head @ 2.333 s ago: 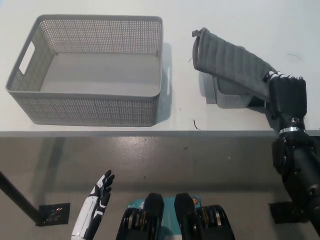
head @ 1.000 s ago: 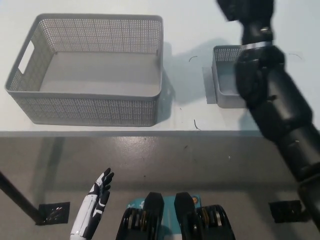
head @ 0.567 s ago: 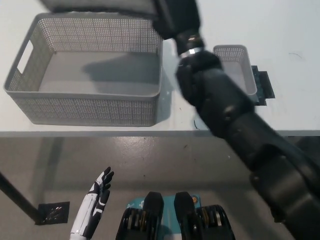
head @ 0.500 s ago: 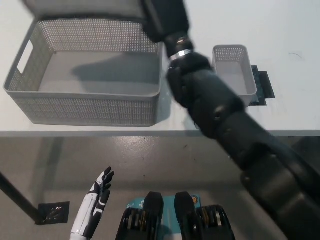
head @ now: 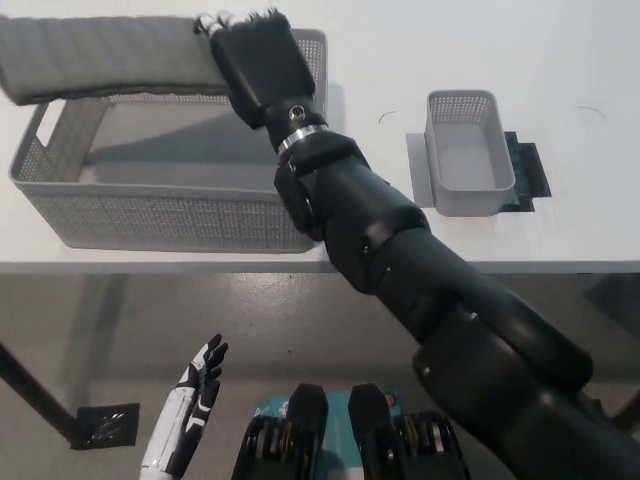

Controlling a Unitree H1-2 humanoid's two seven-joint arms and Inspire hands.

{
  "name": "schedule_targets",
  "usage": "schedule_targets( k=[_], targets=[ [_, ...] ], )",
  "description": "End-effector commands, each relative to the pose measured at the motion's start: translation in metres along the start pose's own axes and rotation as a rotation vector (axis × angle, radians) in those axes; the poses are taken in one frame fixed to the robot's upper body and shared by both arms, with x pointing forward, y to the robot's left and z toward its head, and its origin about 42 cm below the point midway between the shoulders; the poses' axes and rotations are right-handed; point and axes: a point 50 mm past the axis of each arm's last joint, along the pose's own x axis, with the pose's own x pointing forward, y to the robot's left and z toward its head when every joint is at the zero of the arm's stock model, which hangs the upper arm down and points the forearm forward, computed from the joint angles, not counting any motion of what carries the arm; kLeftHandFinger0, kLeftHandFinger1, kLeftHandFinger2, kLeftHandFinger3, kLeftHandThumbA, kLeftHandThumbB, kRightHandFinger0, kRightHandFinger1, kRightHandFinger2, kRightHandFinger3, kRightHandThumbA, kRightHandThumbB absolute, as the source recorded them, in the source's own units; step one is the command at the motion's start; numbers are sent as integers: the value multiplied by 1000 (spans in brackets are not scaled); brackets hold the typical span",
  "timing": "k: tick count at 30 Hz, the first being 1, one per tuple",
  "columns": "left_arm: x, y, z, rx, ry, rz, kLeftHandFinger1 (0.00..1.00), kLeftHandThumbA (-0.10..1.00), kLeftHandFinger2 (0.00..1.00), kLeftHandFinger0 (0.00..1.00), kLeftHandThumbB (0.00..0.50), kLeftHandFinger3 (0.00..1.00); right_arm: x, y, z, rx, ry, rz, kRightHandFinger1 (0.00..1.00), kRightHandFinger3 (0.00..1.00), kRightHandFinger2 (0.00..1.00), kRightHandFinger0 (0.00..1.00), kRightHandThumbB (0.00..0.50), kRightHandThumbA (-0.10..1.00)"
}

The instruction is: Usethe right hand to pick up a oven gloves on top of a leveled container and place it into another larger container on the left side

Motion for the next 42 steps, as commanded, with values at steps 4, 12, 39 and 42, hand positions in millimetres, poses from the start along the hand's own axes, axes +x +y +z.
schedule_targets(
  k=[4, 12, 39, 42],
  targets=[
    [6, 8, 12, 28, -73, 3, 1000, 1000, 1000, 1000, 94, 1000, 31, -36, 3, 18, 145, 160, 1000, 1000, 1000, 1000, 439, 647],
    [7, 6, 11, 22, -72, 8, 1000, 1000, 1000, 1000, 75, 1000, 61, -108, -11, 619, 7, 312, 1000, 1000, 1000, 1000, 500, 969],
    [9, 7, 11, 38, -65, -8, 1000, 1000, 1000, 1000, 126, 1000, -155, -388, -140, 1409, -772, -795, 1000, 1000, 1000, 1000, 468, 1000],
    [9, 6, 11, 28, -63, -11, 1000, 1000, 1000, 1000, 132, 1000, -182, -386, -150, 1326, -757, -828, 1000, 1000, 1000, 1000, 499, 1000]
  ],
)
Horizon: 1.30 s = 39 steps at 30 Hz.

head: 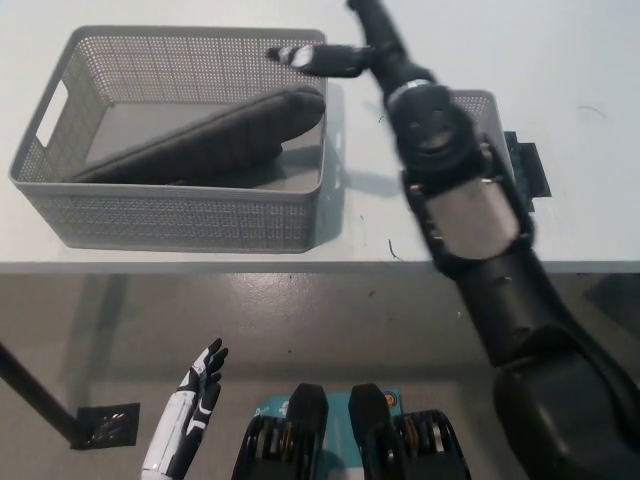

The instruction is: Usethe right hand to pick up a oven gloves on top of a leveled container and place it into another larger container on the left side

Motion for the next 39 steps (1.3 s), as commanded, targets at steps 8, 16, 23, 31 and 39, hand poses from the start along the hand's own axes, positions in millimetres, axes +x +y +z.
schedule_targets(
  k=[8, 16, 23, 31, 39],
  targets=[
    [11, 5, 15, 25, -83, -2, 1000, 1000, 1000, 1000, 121, 1000, -249, -221, 176, 179, -1177, -137, 1000, 1000, 1000, 1000, 495, 1000],
    [15, 3, 16, 31, -79, -11, 1000, 1000, 1000, 1000, 129, 1000, -308, -202, 111, 225, -1016, -54, 1000, 1000, 1000, 1000, 497, 1000],
    [14, 1, 17, 36, -82, -18, 1000, 1000, 1000, 1000, 119, 1000, -333, -162, 39, 265, -724, 24, 1000, 1000, 1000, 1000, 500, 1000],
    [19, 2, 18, 32, -93, -16, 1000, 1000, 1000, 1000, 117, 1000, -337, -95, -45, 370, -431, 82, 1000, 1000, 1000, 1000, 384, 1000],
    [20, 3, 20, 40, -92, -20, 1000, 1000, 1000, 1000, 138, 1000, -335, -70, -103, 416, -200, 65, 1000, 1000, 1000, 1000, 354, 1000]
  ],
)
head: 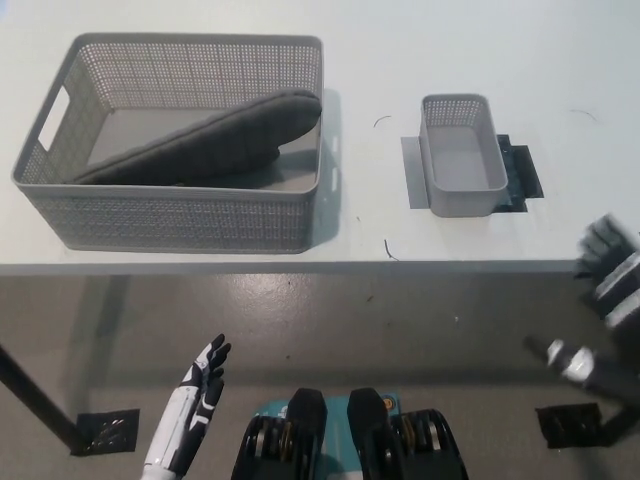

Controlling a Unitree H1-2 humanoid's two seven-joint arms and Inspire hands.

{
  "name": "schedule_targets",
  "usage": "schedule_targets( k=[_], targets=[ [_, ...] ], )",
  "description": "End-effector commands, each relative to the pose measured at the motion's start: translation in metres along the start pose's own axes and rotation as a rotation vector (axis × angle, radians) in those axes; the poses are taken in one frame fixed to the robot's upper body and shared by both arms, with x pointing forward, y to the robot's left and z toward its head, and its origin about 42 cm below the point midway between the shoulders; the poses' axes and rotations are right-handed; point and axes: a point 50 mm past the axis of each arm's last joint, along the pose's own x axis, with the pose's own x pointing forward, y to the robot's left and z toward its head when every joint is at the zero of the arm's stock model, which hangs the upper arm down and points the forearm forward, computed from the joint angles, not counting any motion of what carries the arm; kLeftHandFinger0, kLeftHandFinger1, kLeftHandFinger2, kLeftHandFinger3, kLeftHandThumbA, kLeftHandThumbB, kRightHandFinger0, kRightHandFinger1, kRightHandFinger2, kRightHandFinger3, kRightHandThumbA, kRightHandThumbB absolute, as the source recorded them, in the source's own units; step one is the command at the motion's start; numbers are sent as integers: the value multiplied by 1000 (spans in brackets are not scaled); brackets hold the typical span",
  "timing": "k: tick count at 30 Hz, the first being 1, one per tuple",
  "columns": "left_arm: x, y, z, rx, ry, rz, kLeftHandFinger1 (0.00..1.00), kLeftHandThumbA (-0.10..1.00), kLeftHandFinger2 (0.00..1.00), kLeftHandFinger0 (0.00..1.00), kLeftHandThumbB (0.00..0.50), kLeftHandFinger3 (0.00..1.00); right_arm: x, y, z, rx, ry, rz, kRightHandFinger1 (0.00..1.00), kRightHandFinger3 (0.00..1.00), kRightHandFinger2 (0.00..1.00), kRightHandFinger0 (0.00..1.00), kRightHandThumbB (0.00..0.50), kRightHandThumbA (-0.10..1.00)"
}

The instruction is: Usethe right hand to pick up a oven gloves on top of a leveled container and place it into another larger container on the left side

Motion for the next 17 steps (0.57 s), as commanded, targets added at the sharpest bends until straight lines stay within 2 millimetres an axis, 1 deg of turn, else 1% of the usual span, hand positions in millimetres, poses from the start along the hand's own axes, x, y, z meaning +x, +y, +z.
schedule_targets(
  k=[1, 2, 3, 4, 5, 7, 8, 10, 13, 15, 17],
  targets=[
    [13, 4, 14, 25, -71, -8, 1000, 1000, 1000, 1000, 139, 1000, 3, 11, 1, 71, -121, 100, 1000, 1000, 1000, 1000, 347, 1000],
    [13, 4, 14, 26, -72, -9, 1000, 1000, 1000, 1000, 138, 1000, 3, 12, -14, 58, -82, 84, 1000, 1000, 1000, 1000, 329, 1000],
    [15, 4, 15, 24, -72, -5, 1000, 1000, 1000, 1000, 139, 1000, 5, 12, -19, 56, -75, 80, 1000, 1000, 1000, 1000, 323, 1000],
    [16, 4, 15, 23, -73, -3, 1000, 1000, 1000, 1000, 143, 1000, 7, 11, -27, 48, -57, 74, 1000, 1000, 1000, 1000, 298, 1000],
    [16, 4, 14, 23, -72, -1, 1000, 1000, 1000, 1000, 146, 1000, 8, 12, -35, 41, -42, 67, 1000, 1000, 1000, 1000, 293, 1000],
    [16, 4, 15, 14, -70, -2, 1000, 1000, 1000, 1000, 142, 1000, 9, 12, -48, 36, -3, 60, 1000, 1000, 1000, 1000, 239, 1000],
    [15, 4, 15, 15, -71, -3, 1000, 1000, 1000, 1000, 142, 1000, 9, 12, -54, 32, 29, 57, 1000, 1000, 1000, 1000, 244, 1000],
    [15, 4, 15, 19, -75, -5, 1000, 1000, 1000, 1000, 127, 1000, 10, 11, -65, 35, 67, 49, 1000, 1000, 1000, 1000, 234, 1000],
    [14, 5, 15, 21, -74, -10, 1000, 1000, 1000, 1000, 129, 1000, 9, 12, -74, 40, 92, 42, 1000, 1000, 1000, 1000, 237, 1000],
    [15, 4, 14, 15, -74, -5, 1000, 1000, 1000, 1000, 137, 1000, 12, 11, -80, 38, 101, 44, 1000, 1000, 1000, 1000, 221, 1000],
    [15, 4, 14, 16, -73, -4, 1000, 1000, 1000, 1000, 140, 1000, 12, 11, -84, 34, 110, 40, 1000, 1000, 1000, 1000, 220, 1000]
  ],
)
